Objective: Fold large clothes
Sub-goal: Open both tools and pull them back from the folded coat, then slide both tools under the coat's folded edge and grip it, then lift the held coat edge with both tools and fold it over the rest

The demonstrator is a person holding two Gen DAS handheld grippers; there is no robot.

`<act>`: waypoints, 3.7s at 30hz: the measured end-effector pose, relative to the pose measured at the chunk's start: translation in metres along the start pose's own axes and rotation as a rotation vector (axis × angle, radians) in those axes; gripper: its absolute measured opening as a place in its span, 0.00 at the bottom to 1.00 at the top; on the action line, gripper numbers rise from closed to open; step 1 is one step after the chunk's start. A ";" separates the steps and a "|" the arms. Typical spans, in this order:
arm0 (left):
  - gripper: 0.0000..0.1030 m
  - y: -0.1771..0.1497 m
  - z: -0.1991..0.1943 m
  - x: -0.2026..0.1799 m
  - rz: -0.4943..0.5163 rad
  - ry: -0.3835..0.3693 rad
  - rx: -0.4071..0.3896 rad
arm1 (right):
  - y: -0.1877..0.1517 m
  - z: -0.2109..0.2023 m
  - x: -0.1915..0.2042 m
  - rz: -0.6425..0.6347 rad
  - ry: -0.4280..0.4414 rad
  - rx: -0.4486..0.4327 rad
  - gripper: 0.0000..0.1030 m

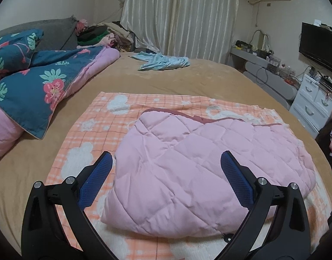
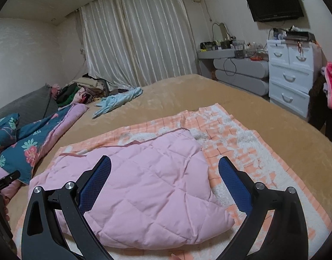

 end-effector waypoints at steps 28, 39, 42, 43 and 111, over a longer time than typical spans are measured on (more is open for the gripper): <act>0.91 -0.098 0.016 0.026 -0.162 -0.063 0.243 | -0.096 -0.014 0.006 0.083 -0.048 0.135 0.96; 0.91 -0.124 0.052 0.037 -0.387 -0.195 0.356 | -0.125 0.022 -0.023 0.269 -0.041 0.253 0.96; 0.91 -0.125 0.062 0.042 -0.474 -0.238 0.374 | -0.132 0.032 -0.029 0.323 -0.042 0.278 0.96; 0.91 -0.124 0.064 0.043 -0.487 -0.241 0.371 | -0.132 0.034 -0.030 0.335 -0.038 0.280 0.96; 0.36 -0.020 0.020 0.003 -0.205 -0.151 0.052 | -0.054 0.011 0.044 -0.129 0.172 0.077 0.30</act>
Point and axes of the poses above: each gripper's, at about its wrist camera, not at the fingertips, and z roughly the way its jaws point, x to its left, y to its top, the point moved 3 cm from there along z, roughly the way its jaws point, and after that the axes turned 7 degrees about y, right-handed, at the moved point
